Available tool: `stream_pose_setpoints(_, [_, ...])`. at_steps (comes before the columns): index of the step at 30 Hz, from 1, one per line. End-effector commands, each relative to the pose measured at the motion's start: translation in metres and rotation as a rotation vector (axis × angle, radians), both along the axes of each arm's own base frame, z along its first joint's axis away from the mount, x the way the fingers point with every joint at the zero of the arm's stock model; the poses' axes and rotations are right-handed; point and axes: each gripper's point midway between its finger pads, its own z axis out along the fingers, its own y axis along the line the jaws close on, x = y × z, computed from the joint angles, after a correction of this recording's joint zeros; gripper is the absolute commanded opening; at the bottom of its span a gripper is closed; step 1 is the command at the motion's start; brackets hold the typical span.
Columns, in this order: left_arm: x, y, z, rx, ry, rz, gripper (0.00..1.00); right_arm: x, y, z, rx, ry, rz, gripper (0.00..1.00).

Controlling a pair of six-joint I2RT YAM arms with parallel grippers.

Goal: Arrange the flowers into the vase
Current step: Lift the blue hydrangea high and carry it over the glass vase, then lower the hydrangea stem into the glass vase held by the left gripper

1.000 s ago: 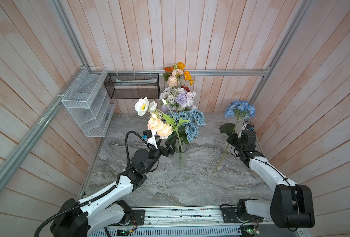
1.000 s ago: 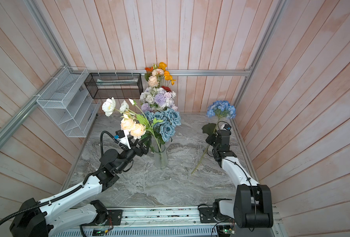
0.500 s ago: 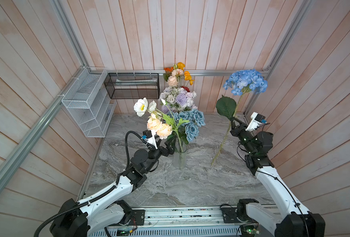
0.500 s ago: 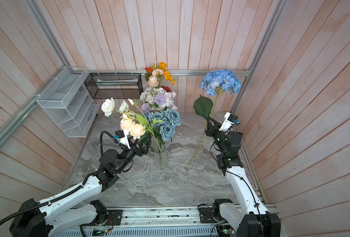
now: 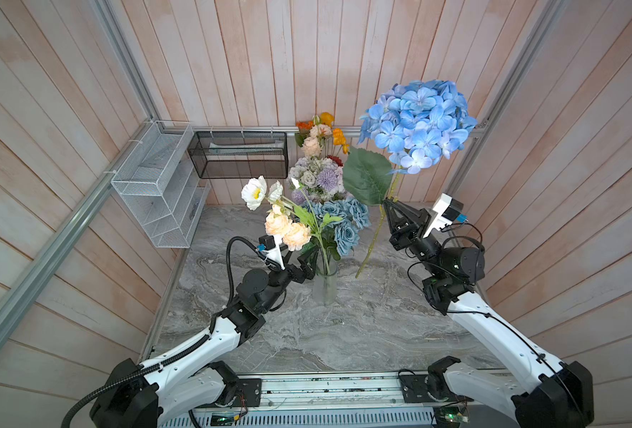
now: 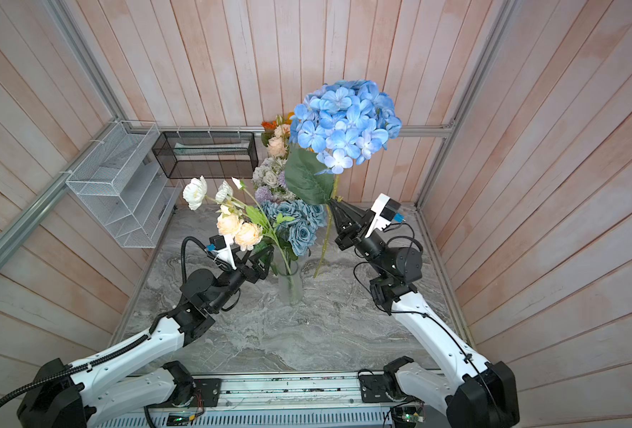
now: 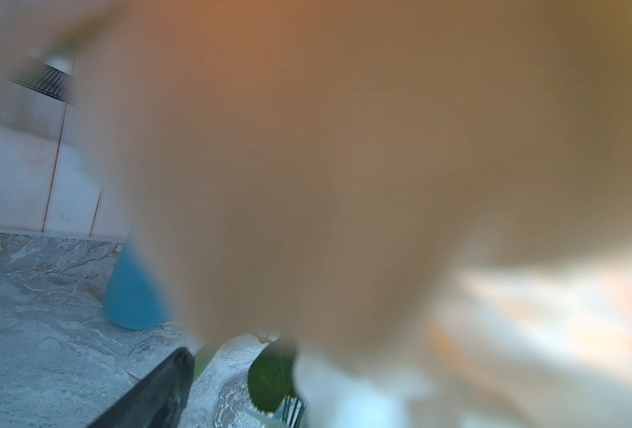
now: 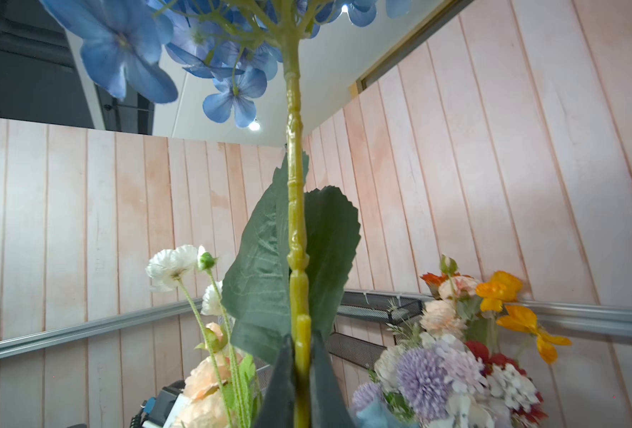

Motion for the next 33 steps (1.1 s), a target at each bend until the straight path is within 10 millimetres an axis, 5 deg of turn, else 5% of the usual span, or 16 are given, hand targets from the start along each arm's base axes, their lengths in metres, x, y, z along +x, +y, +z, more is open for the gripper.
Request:
stream_pose_setpoints(1, [0.001,0.004,0.002,0.0,0.0,0.017,1.0,-0.041,0.011,0.035,0.033,-0.227,0.068,0.0])
stream_pose_setpoints(12, [0.004,0.002,-0.001,0.008,0.014,0.014,1.0,-0.061,0.047,0.034,0.051,-0.359,0.193,0.0])
stream_pose_setpoints(18, [0.003,0.001,0.0,0.012,0.012,0.006,1.0,-0.046,0.065,0.017,0.024,-0.353,0.189,0.0])
stream_pose_setpoints(33, [0.002,0.003,-0.006,0.021,0.029,0.014,1.0,-0.017,0.085,-0.059,-0.044,-0.242,0.159,0.0])
